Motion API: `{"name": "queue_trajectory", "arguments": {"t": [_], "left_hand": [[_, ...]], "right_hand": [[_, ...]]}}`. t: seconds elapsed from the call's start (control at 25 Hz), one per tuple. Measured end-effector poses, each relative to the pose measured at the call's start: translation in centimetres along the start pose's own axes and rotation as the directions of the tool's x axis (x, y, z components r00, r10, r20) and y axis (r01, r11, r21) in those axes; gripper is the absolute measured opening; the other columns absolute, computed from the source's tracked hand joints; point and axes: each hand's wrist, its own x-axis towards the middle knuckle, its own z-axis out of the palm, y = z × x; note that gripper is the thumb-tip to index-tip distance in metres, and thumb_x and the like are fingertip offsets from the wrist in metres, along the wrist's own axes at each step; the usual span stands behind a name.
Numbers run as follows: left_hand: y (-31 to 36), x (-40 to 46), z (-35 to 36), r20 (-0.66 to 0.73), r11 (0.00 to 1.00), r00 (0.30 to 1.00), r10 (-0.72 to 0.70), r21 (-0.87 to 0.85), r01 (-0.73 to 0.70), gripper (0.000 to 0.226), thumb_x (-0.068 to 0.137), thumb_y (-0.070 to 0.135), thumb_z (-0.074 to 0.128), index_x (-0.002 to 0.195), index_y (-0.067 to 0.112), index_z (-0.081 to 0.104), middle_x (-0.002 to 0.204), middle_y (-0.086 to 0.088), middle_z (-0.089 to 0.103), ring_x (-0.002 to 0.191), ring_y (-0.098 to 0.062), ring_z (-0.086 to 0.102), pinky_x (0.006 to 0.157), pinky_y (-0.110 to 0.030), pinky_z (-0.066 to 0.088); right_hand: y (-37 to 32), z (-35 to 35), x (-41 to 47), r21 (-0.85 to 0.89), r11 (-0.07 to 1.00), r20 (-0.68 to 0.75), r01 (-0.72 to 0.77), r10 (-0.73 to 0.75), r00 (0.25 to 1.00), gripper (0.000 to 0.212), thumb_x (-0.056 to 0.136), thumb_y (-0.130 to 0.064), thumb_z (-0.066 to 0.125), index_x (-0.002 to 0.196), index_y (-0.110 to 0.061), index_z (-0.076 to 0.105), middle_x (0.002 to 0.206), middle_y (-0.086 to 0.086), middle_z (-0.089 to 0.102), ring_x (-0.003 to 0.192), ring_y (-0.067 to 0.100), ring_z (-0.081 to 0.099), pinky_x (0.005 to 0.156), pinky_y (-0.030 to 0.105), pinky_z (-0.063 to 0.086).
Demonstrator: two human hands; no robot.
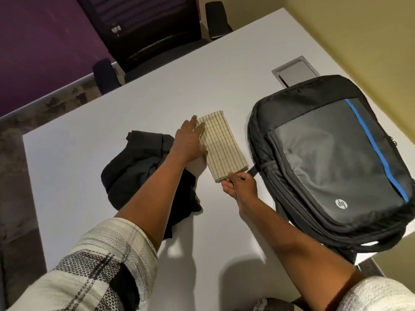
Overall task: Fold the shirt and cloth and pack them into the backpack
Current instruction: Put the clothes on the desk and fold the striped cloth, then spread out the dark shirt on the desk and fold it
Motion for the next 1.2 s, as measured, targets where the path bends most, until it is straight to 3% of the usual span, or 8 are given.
{"name": "queue_trajectory", "arguments": {"t": [0.12, 0.24, 0.36, 0.48, 0.6, 0.84, 1.0, 1.2], "left_hand": [[-1.6, -2.6, -0.3, -0.067, 0.984, 0.988, -0.135, 0.108, 0.142, 0.062, 0.094, 0.041, 0.057, 0.151, 0.025, 0.038, 0.167, -0.005, 0.012, 0.153, -0.036, 0.001, 0.117, -0.066, 0.004], [-3.4, -5.8, -0.8, -0.026, 0.93, 0.943, -0.333, 0.155, 0.333, 0.064, 0.086, 0.054, 0.059, 0.144, 0.034, 0.045, 0.165, -0.007, 0.015, 0.151, -0.044, -0.009, 0.107, -0.077, -0.009], [-4.9, -8.8, -0.7, 0.114, 0.903, 0.896, -0.43, 0.037, 0.429, 0.075, 0.083, 0.061, 0.063, 0.149, 0.042, 0.033, 0.167, -0.005, 0.005, 0.15, -0.048, -0.011, 0.106, -0.081, -0.003], [-5.9, -11.8, 0.2, 0.184, 0.852, 0.861, -0.475, -0.149, 0.502, 0.079, 0.085, 0.06, 0.064, 0.152, 0.046, 0.024, 0.167, 0.0, -0.002, 0.15, -0.047, 0.0, 0.109, -0.079, 0.012], [-7.2, -16.0, 2.1, 0.227, 0.79, 0.835, -0.501, -0.274, 0.548, 0.079, 0.086, 0.062, 0.063, 0.153, 0.046, 0.023, 0.167, 0.003, -0.003, 0.148, -0.044, 0.011, 0.111, -0.071, 0.026], [-9.6, -26.0, 7.1, 0.149, 0.722, 0.829, -0.539, -0.425, 0.546, 0.08, 0.086, 0.066, 0.059, 0.154, 0.041, 0.026, 0.168, -0.003, 0.002, 0.149, -0.04, 0.015, 0.117, -0.058, 0.029], [-10.1, -31.8, 9.1, 0.004, 0.729, 0.84, -0.542, -0.495, 0.473, 0.075, 0.089, 0.054, 0.065, 0.154, 0.032, 0.033, 0.167, -0.006, 0.013, 0.149, -0.032, 0.021, 0.117, -0.048, 0.028], [-10.5, -35.9, 10.3, 0.032, 0.694, 0.838, -0.544, -0.543, 0.472, 0.074, 0.09, 0.052, 0.064, 0.154, 0.032, 0.032, 0.167, -0.002, 0.011, 0.151, -0.031, 0.017, 0.121, -0.049, 0.025]], "right_hand": [[-0.3, 0.5, -1.5, 0.021, 0.984, 0.093, -0.176, 0.173, 0.981, 0.027, 0.099, -0.008, 0.052, 0.073, -0.011, 0.048, 0.058, 0.002, 0.05, 0.041, 0.012, 0.049, 0.043, 0.024, 0.043], [0.1, 1.2, -2.9, -0.113, 0.953, 0.276, -0.282, 0.303, 0.912, 0.031, 0.1, -0.015, 0.049, 0.071, -0.017, 0.039, 0.059, 0.001, 0.035, 0.047, 0.013, 0.03, 0.046, 0.025, 0.03], [0.7, 2.5, -4.5, -0.266, 0.948, 0.351, -0.176, 0.265, 0.898, 0.022, 0.097, -0.021, 0.054, 0.078, -0.014, 0.048, 0.074, 0.011, 0.042, 0.056, 0.016, 0.036, 0.053, 0.028, 0.032], [1.6, 4.1, -6.6, -0.453, 0.89, 0.38, 0.043, 0.149, 0.913, 0.021, 0.098, -0.031, 0.059, 0.094, -0.01, 0.057, 0.093, 0.01, 0.061, 0.08, 0.015, 0.06, 0.076, 0.034, 0.058], [3.1, 5.8, -8.7, -0.557, 0.806, 0.457, 0.203, 0.093, 0.884, 0.032, 0.098, -0.036, 0.06, 0.107, -0.006, 0.06, 0.108, 0.011, 0.065, 0.101, 0.026, 0.065, 0.087, 0.037, 0.057], [8.0, 7.7, -12.6, -0.662, 0.676, 0.547, 0.324, 0.14, 0.825, 0.038, 0.09, -0.036, 0.068, 0.067, -0.022, 0.04, 0.074, 0.01, 0.041, 0.069, 0.023, 0.042, 0.07, 0.038, 0.041], [12.5, 7.9, -14.9, -0.692, 0.634, 0.54, 0.345, 0.137, 0.83, 0.044, 0.082, -0.045, 0.068, 0.063, -0.025, 0.034, 0.071, 0.009, 0.038, 0.068, 0.023, 0.035, 0.068, 0.038, 0.032], [15.7, 7.4, -16.8, -0.711, 0.6, 0.517, 0.366, 0.094, 0.851, 0.044, 0.08, -0.048, 0.065, 0.059, -0.022, 0.038, 0.061, 0.006, 0.043, 0.06, 0.021, 0.04, 0.064, 0.037, 0.038]]}}
